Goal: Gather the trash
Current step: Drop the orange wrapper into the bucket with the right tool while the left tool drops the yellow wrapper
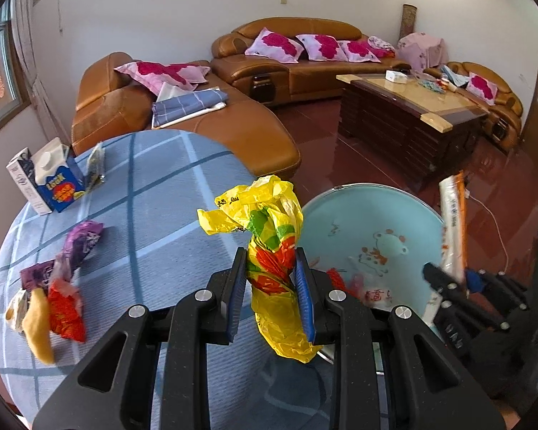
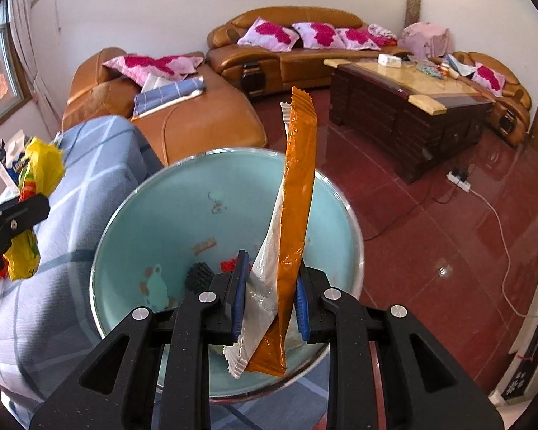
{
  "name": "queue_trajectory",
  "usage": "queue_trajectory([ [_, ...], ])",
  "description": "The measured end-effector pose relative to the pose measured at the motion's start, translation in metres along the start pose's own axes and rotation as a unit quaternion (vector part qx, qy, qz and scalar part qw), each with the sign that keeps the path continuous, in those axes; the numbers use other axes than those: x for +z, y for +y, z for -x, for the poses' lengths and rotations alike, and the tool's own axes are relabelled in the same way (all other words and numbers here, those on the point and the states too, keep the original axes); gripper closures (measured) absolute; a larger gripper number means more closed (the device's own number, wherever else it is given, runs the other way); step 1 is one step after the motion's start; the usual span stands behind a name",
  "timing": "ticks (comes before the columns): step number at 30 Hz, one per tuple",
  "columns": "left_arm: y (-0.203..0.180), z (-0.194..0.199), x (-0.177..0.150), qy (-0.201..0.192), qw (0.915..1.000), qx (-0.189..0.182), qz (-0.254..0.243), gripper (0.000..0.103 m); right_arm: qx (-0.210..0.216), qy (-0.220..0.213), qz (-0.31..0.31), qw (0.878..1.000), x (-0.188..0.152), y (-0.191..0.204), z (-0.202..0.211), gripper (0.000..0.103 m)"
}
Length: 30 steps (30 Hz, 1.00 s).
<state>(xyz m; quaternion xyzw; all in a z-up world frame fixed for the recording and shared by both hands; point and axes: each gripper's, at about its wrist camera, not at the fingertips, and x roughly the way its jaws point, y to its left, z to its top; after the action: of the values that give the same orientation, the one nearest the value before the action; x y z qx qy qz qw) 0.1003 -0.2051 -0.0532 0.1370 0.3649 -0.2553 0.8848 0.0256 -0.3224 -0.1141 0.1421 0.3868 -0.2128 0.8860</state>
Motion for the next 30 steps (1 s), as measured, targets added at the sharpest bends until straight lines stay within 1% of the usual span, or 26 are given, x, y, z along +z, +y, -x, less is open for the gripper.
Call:
queue_trajectory([
  [5, -0.004, -0.009, 0.000, 0.009, 1.0000, -0.002, -0.002, 0.077, 0.008, 0.014, 0.007, 1.000, -0.002, 0.004, -0.011, 0.079],
  [9, -0.008, -0.014, 0.001, 0.014, 0.9999, -0.003, -0.004, 0.077, 0.017, 0.021, 0.008, 1.000, -0.004, 0.006, -0.016, 0.076],
  [12, -0.009, -0.016, 0.001, 0.017, 0.9998, -0.003, -0.005, 0.077, 0.022, 0.015, 0.003, 1.000, -0.003, 0.004, -0.013, 0.067],
  [16, -0.011, -0.016, 0.002, 0.017, 0.9998, -0.003, -0.007, 0.077, 0.024, 0.001, -0.012, 1.000, 0.000, -0.002, -0.006, 0.066],
  [19, -0.011, -0.015, 0.003, 0.016, 0.9998, -0.003, -0.008, 0.077, 0.016, -0.013, -0.024, 0.999, 0.001, -0.007, 0.000, 0.067],
  [24, -0.020, -0.015, 0.005, 0.013, 0.9997, -0.004, -0.020, 0.077, -0.006, -0.051, -0.057, 0.997, 0.005, -0.021, 0.016, 0.067],
  [27, -0.029, -0.015, 0.007, 0.011, 0.9996, -0.007, -0.025, 0.077, -0.032, -0.070, -0.086, 0.993, 0.006, -0.034, 0.024, 0.067],
  [30, -0.041, -0.016, 0.011, 0.009, 0.9993, -0.018, -0.032, 0.076, -0.049, -0.079, -0.115, 0.989, 0.005, -0.048, 0.028, 0.066],
])
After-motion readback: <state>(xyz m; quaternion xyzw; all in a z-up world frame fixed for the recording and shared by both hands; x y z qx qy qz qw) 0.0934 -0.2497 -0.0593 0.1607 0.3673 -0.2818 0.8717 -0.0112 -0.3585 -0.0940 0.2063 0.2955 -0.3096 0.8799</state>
